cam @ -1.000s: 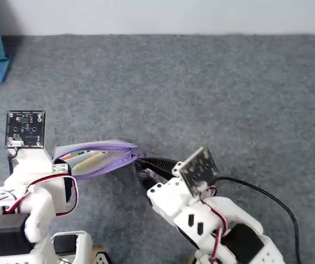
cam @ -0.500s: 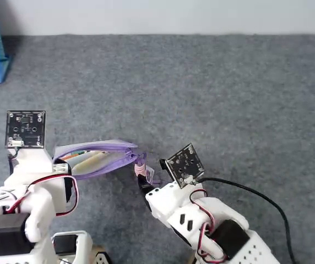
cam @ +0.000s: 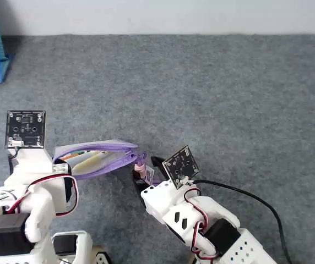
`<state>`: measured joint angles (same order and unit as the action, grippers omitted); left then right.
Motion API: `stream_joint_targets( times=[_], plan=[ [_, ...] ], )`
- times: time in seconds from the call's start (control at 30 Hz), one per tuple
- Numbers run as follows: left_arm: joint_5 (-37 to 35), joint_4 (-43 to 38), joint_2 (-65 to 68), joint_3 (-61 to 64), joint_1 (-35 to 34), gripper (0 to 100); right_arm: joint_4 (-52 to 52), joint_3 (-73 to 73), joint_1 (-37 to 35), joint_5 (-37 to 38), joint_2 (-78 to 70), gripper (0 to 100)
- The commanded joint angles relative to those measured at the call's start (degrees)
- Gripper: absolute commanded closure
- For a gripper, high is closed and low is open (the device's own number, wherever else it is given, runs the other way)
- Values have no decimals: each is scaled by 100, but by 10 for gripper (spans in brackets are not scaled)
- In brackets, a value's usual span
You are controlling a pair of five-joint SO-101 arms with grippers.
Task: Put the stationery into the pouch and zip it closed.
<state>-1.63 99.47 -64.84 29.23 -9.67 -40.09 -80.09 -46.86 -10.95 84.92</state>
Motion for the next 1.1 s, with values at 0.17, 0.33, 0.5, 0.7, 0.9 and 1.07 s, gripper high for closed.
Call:
stream_joint_targets(
  times=[0.17,0.33,0.5,0.7,0.9,1.07],
  plan=[
    [-70,97,44,-57,35,988,585,26,-13,-18,-549,918],
    [-70,97,44,-57,35,988,593,53,4,-18,-884,957],
    [-70,97,44,-40,9,988,312,308,4,-9,-866,993],
    [35,97,44,-40,26,988,-769,1011,418,97,84,991],
    [571,70,35,-189,35,984,-1191,1213,1033,826,1138,991],
    [668,88,35,-426,35,845,-1288,1248,1051,976,1587,991]
  ],
)
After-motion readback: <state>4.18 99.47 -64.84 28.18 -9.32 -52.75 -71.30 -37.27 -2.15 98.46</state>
